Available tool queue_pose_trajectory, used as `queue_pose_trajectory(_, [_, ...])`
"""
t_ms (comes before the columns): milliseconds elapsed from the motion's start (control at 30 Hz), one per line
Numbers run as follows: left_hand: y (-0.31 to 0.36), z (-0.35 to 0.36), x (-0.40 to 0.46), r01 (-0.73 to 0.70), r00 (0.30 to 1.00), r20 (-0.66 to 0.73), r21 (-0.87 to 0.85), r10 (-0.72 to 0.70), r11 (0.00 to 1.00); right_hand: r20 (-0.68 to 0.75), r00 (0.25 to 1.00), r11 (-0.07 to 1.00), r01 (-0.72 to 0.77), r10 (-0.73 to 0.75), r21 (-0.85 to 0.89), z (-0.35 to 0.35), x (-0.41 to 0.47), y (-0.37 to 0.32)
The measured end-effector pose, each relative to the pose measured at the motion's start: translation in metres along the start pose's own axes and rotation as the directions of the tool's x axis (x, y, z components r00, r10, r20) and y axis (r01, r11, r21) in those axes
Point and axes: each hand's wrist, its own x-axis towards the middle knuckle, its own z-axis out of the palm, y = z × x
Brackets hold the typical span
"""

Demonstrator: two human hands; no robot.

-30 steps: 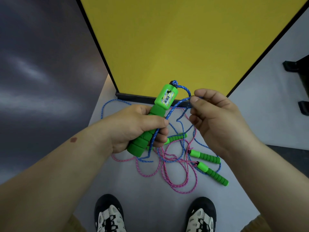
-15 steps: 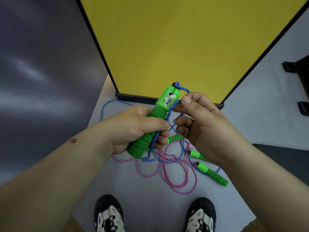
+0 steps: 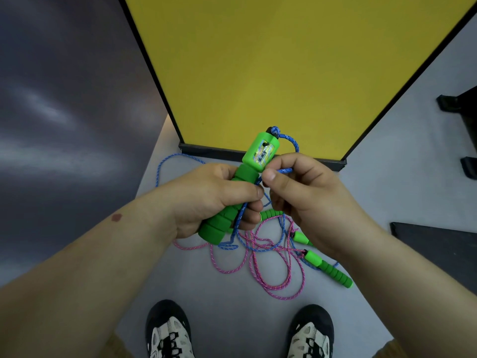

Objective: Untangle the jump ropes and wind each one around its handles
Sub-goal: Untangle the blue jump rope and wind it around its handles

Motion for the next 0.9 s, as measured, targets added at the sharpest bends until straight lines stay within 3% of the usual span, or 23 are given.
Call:
queue_pose_trajectory(200, [0.0, -0.003, 0.0, 0.006, 1.0, 0.004, -0.026, -0.006, 1.0, -0.102, 0.994, 0.997, 0.025, -0.032, -0.072, -0.004, 0.003, 0.0])
queue_pose_trajectory(433, [0.0, -0.004, -0.001, -0.01, 1.0, -0.001, -0.021, 0.01, 1.0, -0.402, 0.916, 0.993, 0.048, -0.001, 0.107, -0.021, 0.015, -0.009])
queue_pose_trajectory(667, [-0.002, -0.003, -0.001, 0.002, 1.0, 0.006, -0.007, -0.002, 1.0, -0.254, 0.966, 0.998, 0.047, -0.054, -0.033, -0.011, 0.008, -0.002])
queue_pose_trajectory(900, [0.0, -0.004, -0.001, -0.003, 1.0, 0.012, -0.003, 0.003, 1.0, -0.202, 0.979, 0.996, -0.035, 0.019, -0.076, -0.01, 0.008, -0.002])
